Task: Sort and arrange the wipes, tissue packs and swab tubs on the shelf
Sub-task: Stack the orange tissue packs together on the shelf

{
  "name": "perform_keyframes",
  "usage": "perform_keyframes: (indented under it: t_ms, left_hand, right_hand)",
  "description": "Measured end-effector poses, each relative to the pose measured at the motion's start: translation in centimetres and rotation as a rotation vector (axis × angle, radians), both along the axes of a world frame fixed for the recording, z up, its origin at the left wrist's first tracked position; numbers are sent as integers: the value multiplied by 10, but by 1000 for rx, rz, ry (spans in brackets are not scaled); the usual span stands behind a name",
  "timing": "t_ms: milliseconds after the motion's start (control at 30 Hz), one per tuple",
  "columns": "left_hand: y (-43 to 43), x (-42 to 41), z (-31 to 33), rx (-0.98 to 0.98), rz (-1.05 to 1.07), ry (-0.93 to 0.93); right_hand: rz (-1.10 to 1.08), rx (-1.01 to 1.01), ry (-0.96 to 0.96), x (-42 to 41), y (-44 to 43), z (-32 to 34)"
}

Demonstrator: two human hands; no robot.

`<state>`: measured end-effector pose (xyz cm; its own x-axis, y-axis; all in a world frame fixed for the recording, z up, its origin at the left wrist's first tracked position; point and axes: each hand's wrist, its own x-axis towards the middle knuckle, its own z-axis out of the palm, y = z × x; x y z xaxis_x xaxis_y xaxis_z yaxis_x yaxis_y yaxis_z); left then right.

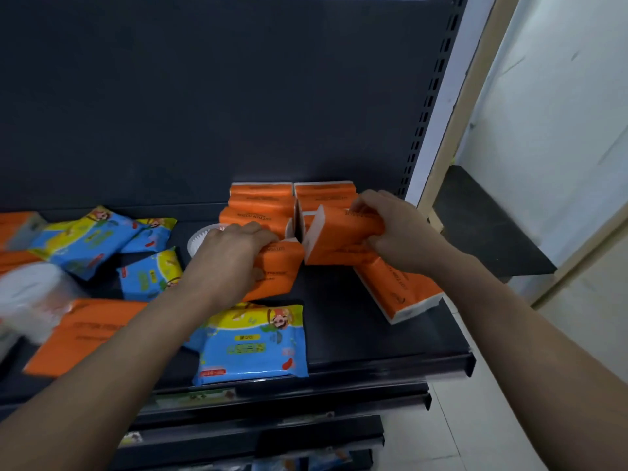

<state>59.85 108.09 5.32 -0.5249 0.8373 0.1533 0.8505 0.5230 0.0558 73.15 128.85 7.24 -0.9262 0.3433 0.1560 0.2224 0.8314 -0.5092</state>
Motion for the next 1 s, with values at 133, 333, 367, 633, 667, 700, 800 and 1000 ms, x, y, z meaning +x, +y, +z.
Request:
perform_keyframes:
  t_ms: [133, 333, 367, 633, 667, 700, 800, 1000]
  left_hand:
    - [-11, -13, 0, -37, 36, 11]
    - [-12, -15, -3, 31, -36, -74]
    - [-9, -14, -3, 44, -54, -95]
    - [16, -24, -8, -20, -66, -97]
    - [17, -26, -9, -13, -64, -115]
    - [17, -26, -10, -2, -62, -144]
    - [15, -30, -10, -13, -55, -160]
    - [10, -37, -13, -3, 5, -21]
  right_hand:
    - [23, -33, -3, -12, -9, -4]
    - [36, 35, -166, -19, -12, -10]
    - [28, 45, -198, -18, -12, -11]
    - [-33, 74, -260, -12, -9, -13]
    - [-43, 83, -258, -12, -9, -13]
    - [-54, 86, -259, -12, -8, -12]
    - [-75, 98, -270, -13, -5, -11]
    - [-93, 217, -223, -21, -7, -14]
